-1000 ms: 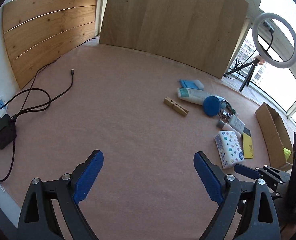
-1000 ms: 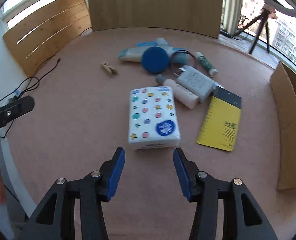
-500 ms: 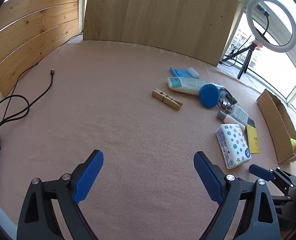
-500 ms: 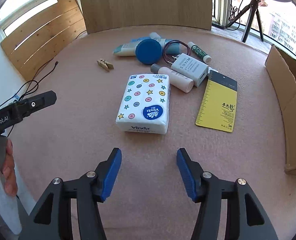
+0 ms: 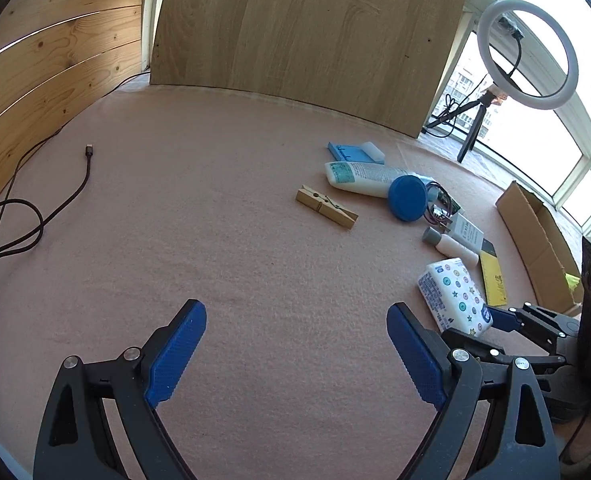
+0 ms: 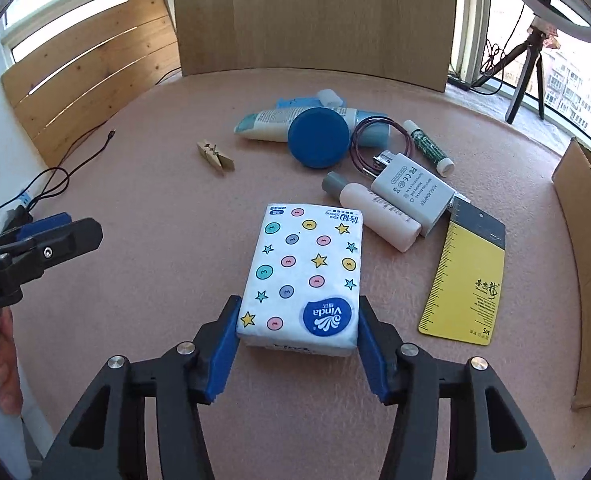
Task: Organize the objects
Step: 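Grasp the white dotted tissue pack with the right gripper, then carry the tissue pack over the cardboard box with the right gripper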
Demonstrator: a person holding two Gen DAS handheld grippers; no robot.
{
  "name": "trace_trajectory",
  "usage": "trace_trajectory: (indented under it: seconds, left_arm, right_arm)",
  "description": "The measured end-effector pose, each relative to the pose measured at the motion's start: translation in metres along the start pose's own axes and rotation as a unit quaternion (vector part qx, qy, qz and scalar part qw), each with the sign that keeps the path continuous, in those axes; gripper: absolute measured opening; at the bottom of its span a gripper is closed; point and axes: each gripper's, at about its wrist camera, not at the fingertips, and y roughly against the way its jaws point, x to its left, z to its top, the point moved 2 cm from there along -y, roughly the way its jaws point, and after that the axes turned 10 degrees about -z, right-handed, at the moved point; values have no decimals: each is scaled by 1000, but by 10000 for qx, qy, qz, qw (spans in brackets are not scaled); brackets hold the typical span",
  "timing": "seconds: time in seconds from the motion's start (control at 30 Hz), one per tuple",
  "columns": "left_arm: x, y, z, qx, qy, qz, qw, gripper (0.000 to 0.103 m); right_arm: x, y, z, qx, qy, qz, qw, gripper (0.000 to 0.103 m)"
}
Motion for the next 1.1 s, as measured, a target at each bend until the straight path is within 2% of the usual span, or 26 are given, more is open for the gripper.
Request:
trace_trajectory:
  seconds: [0.1, 0.2, 0.27, 0.37, 0.43, 0.5, 0.57, 0.8, 0.83, 0.87, 0.9, 1.0, 1.1]
  left_arm:
    - [-10, 1, -3, 61, -551, -471, 9974, 94]
    - [-30, 3, -14, 290, -1357, -1032, 9849, 94]
    - [-43, 3, -26, 507, -1826, -1318, 9730, 94]
    - [-60, 5, -44, 886, -2183, -1727, 9564, 94]
    - [-73, 3, -54, 1010, -2288, -1812, 9511, 96]
    - [-86, -2, -60, 1098, -2266, -1737, 9520, 99]
    - [-99, -6, -63, 1169, -2208, -1740, 9525, 100]
    - [-125, -28, -73, 1610, -1979, -1290, 9583, 101]
    - [-126, -30, -75, 1674, -1925, -1170, 9598, 99]
    - [-127, -32, -77, 1728, -1875, -1103, 9606, 86]
    - [-126, -35, -80, 1843, -1808, -1086, 9600, 79]
    - [-124, -35, -82, 1777, -1704, -1022, 9638, 77]
    - [-121, -32, -84, 1759, -1670, -1013, 9648, 75]
  right_arm:
    - [14, 7, -11, 176, 929, 919, 9913, 50]
    - [27, 17, -28, 278, 1967, 1513, 9683, 50]
    - [31, 24, -39, 292, 2555, 1710, 9511, 50]
    - [33, 30, -48, 359, 3065, 1980, 9304, 50]
    - [39, 33, -55, 252, 3516, 2014, 9139, 50]
    - [44, 35, -60, 137, 3814, 1938, 9038, 50]
    - [47, 34, -60, 111, 3816, 1898, 9046, 50]
    - [50, 39, -66, -143, 3685, 1501, 9173, 50]
    - [50, 40, -67, -189, 3641, 1443, 9199, 50]
    - [51, 42, -68, -253, 3614, 1373, 9219, 50]
    - [52, 43, -69, -327, 3568, 1297, 9246, 50]
    - [49, 49, -76, -536, 3353, 1108, 9340, 50]
    - [50, 49, -75, -541, 3062, 1036, 9448, 50]
